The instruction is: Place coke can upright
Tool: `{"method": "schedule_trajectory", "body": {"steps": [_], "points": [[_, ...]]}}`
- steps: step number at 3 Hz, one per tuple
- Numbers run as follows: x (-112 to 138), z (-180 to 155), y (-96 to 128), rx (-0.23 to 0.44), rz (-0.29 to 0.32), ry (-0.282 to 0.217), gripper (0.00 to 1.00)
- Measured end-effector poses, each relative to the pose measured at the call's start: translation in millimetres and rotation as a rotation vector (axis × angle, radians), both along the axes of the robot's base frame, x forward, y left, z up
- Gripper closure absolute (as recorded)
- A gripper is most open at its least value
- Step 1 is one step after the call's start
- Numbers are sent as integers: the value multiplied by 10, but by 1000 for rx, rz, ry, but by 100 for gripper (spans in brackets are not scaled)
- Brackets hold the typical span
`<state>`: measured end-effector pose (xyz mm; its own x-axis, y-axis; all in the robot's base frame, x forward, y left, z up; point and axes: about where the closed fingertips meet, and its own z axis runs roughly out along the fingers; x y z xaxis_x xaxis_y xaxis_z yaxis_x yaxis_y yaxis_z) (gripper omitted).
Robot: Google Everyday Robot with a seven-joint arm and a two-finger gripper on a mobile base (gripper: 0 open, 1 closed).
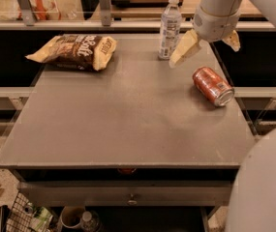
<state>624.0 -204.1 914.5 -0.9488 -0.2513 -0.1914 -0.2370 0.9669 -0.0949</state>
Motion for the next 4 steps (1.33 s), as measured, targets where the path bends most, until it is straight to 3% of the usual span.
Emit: {"method": "schedule_trajectory", "body": {"steps": [2, 3, 4], "points": [[78, -221, -371, -46, -45, 92, 0], [47, -302, -538, -15, -63, 133, 0], [31, -373, -599, 80, -55, 159, 0]]}}
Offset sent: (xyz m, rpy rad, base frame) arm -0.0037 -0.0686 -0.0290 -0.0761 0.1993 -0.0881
